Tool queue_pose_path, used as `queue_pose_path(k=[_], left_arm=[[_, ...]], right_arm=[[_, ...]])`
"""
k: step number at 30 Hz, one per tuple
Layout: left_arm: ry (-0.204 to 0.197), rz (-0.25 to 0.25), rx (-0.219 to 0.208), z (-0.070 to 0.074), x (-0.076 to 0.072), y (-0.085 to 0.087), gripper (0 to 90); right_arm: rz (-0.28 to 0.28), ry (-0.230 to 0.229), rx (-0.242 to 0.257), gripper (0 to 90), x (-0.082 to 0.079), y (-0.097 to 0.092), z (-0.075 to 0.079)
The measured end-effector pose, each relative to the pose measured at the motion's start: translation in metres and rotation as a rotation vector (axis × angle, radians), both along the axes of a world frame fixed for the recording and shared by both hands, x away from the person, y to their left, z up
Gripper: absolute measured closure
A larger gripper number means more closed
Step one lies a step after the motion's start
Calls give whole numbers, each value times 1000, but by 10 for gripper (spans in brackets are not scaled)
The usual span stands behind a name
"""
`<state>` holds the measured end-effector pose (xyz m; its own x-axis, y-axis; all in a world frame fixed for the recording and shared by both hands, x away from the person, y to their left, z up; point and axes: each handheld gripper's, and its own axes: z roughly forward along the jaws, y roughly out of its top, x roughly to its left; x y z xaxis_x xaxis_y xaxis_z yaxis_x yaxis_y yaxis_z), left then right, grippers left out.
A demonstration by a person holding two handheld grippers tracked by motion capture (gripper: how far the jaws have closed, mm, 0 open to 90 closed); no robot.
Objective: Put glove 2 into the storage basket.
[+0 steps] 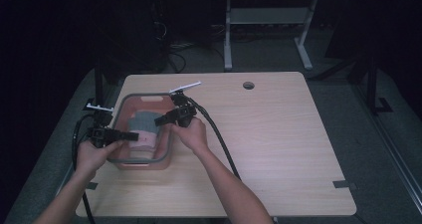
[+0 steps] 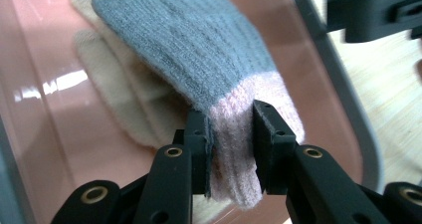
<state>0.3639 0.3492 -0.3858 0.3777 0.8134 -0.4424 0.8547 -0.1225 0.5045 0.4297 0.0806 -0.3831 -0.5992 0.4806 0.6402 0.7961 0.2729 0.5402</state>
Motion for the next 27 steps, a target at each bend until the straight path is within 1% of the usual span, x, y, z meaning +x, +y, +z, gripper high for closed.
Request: queue_pose_path(k=[1,2,3,4,5,6,7,9,10,11,13,14,15,16,17,18,19,20,21,22,24,25,27], left_arm=[[1,-5,9,0,0,1,696],[1,-2,5,1,1,1,684],[-8,1,8,2,0,1,631],[-25,22,-1,6,0,2,600],[-25,22,-1,6,0,2,575],[-32,32,20,11,0,4,562],[-32,32,20,11,0,4,559],[-43,44,26,16,0,5,554],[-60,61,39,20,-1,6,555],[-68,68,33,22,-1,6,555],[-75,62,28,24,-1,6,562],[-85,65,29,25,-1,4,591],[-91,56,24,26,-2,3,591],[-94,45,20,26,-2,2,617],[-104,41,19,27,-2,0,624],[-98,26,10,26,-1,-5,639],[-98,26,10,26,-1,-5,638],[-86,11,38,23,1,-10,640],[-86,11,38,23,1,-10,643],[-77,2,49,21,2,-12,643],[-61,1,69,16,3,-16,641],[-61,1,69,16,3,-16,639],[-48,4,94,12,4,-17,637]], right_arm=[[-1,-3,3,734,-1,-1,1],[-2,-3,3,734,-1,-2,3],[-2,-7,3,734,-1,-3,4],[-5,-16,2,733,-1,-6,6],[-5,-16,2,733,-1,-6,6],[-12,-15,2,733,-2,-9,7],[-12,-15,2,733,-2,-9,7],[-13,-24,4,733,-3,-13,9],[-16,-24,5,732,-3,-14,10],[-17,-26,5,732,-3,-15,11],[-20,-28,6,732,-4,-17,11],[-25,-30,5,732,-4,-20,12],[-25,-30,5,732,-4,-20,12],[-27,-31,6,731,-4,-22,12],[-29,-33,6,729,-4,-23,12],[-37,-29,10,726,-4,-28,12],[-37,-29,10,726,-4,-28,12],[-41,-35,12,723,-4,-31,12],[-41,-35,12,723,-4,-31,12],[-41,-34,13,721,-5,-33,12],[-50,-34,17,719,-6,-38,11],[-50,-34,17,719,-6,-38,11],[-51,-37,19,718,-6,-41,11]])
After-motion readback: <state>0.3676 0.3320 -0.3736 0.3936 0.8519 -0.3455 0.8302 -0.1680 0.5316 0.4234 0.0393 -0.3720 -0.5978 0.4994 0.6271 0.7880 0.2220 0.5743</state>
